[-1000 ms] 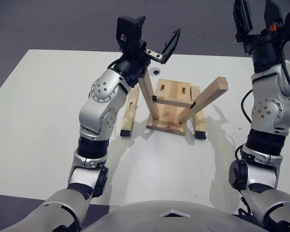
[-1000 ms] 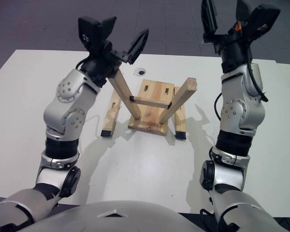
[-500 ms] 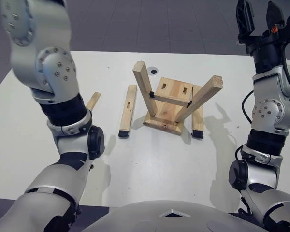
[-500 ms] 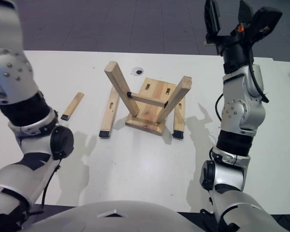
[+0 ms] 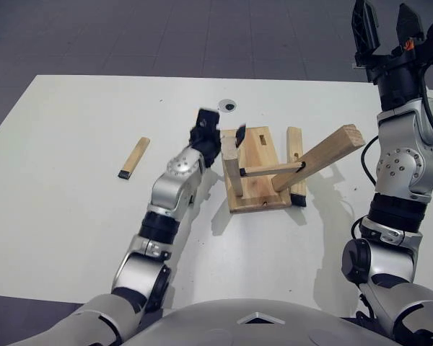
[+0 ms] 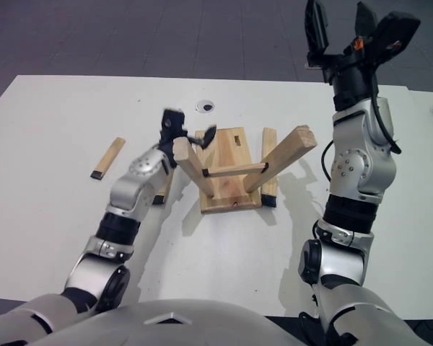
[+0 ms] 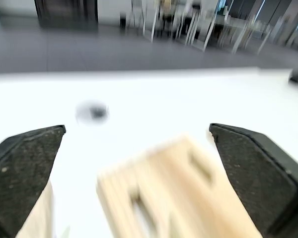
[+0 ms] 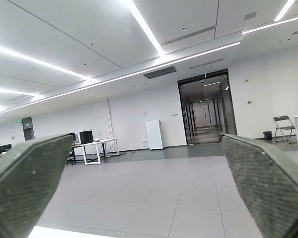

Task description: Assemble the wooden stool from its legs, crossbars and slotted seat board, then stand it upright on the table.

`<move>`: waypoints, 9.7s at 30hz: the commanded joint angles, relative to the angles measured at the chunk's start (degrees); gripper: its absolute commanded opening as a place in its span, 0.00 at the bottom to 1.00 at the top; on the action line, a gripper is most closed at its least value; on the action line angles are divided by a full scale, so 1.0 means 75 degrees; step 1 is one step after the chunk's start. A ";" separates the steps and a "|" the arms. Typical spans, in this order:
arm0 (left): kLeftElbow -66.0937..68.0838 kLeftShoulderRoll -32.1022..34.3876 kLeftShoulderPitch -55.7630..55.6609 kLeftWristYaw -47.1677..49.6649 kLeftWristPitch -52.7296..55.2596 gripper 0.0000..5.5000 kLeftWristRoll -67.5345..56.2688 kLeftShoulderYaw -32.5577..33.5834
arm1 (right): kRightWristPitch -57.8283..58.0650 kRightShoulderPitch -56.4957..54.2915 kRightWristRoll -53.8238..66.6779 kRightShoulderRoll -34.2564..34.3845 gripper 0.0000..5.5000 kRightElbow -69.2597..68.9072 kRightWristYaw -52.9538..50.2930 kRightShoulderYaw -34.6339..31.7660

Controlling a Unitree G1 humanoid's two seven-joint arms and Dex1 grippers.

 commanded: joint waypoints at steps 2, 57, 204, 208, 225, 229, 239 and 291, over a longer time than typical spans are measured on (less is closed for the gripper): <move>-0.0098 0.0070 0.0166 0.0678 -0.0620 0.98 0.0335 0.0836 | 0.0125 0.0060 -0.0057 0.0040 0.98 -0.0073 -0.0068 0.0111; -0.4528 0.0618 -0.0038 0.0679 0.1104 0.98 -0.1863 0.1701 | 0.0099 0.0080 -0.1884 -0.0805 0.98 -0.0851 0.3847 0.3687; -0.2073 -0.0740 0.0654 0.0953 0.1449 0.98 0.3276 -0.0941 | 0.2934 0.2681 -0.4479 0.2680 0.98 -0.3106 -0.3750 0.2002; -0.2148 -0.0973 0.0780 0.1589 0.1665 0.98 0.3220 -0.0197 | 0.3477 0.2714 -0.4943 0.2498 0.98 -0.2443 -0.4619 0.0937; -0.2788 -0.0593 0.0983 0.2322 0.0919 0.98 0.2551 0.1923 | 0.0655 0.1815 -0.5419 -0.0187 0.98 -0.0258 -0.1641 0.2182; -0.2719 -0.0629 0.0901 0.2340 0.0872 0.98 0.2474 0.1903 | 0.0636 0.1666 -0.5308 -0.0010 0.98 -0.0194 -0.1415 0.2394; -0.3086 -0.0704 0.1142 0.2700 0.0793 0.98 0.2472 0.2128 | 0.2011 0.1196 -0.0735 0.0244 0.98 -0.2783 -0.0803 -0.0612; -0.2713 -0.0822 0.1079 0.2848 0.0727 0.98 0.2459 0.1985 | 0.2349 0.2214 0.0250 -0.1426 0.43 -0.2461 0.2231 0.1394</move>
